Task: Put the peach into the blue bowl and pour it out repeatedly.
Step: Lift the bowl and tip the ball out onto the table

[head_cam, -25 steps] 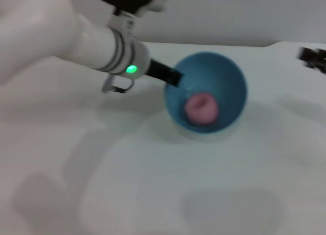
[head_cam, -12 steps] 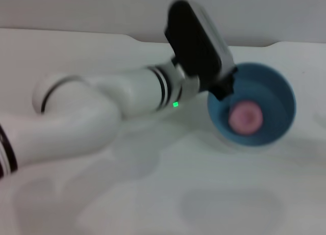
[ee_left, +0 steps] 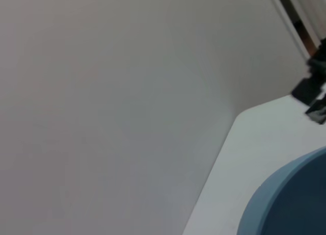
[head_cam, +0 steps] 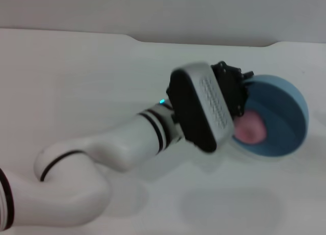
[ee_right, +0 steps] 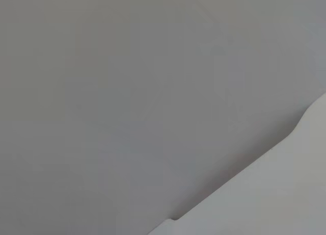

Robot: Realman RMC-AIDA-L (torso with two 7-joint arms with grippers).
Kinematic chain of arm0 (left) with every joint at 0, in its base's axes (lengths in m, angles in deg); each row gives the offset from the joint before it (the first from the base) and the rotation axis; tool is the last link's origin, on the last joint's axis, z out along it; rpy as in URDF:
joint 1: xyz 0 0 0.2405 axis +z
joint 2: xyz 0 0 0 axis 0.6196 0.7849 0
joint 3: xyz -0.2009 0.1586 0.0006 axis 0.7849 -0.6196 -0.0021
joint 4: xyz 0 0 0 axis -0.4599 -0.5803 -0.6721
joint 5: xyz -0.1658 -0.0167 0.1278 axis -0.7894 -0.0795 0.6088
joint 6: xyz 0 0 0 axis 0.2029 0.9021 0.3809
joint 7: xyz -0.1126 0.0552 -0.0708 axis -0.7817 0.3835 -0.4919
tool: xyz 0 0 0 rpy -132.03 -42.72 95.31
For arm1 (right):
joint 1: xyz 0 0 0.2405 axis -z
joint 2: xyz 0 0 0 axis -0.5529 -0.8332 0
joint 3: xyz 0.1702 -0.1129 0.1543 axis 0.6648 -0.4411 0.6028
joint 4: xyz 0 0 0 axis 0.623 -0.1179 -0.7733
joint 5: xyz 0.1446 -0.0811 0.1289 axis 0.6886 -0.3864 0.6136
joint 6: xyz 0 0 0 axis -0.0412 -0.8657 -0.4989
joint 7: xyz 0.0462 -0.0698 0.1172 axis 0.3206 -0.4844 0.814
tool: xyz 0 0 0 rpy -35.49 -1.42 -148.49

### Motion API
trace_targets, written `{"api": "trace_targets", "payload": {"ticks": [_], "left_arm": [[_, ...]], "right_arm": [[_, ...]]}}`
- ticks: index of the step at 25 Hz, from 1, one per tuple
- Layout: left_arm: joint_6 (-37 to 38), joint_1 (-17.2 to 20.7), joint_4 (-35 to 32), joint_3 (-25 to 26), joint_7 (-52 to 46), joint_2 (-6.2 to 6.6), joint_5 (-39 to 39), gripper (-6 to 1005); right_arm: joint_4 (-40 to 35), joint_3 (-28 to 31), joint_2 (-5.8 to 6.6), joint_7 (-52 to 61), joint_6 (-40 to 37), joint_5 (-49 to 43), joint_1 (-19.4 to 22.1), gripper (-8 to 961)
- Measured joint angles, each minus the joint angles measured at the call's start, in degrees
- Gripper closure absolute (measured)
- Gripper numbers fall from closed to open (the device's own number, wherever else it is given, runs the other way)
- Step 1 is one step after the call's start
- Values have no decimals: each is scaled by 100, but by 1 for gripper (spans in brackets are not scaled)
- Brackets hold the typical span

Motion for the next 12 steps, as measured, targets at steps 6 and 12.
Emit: {"api": "trace_targets", "payload": {"ticks": [6, 12], "left_arm": [[-1681, -113, 723, -855, 1, -4, 7, 1000], [-2106, -202, 934, -1006, -54, -3, -19, 1000]], "right_arm": [[119, -3, 6, -60, 24, 0, -21, 446], [260, -38, 7, -195, 21, -7, -19, 446]]}}
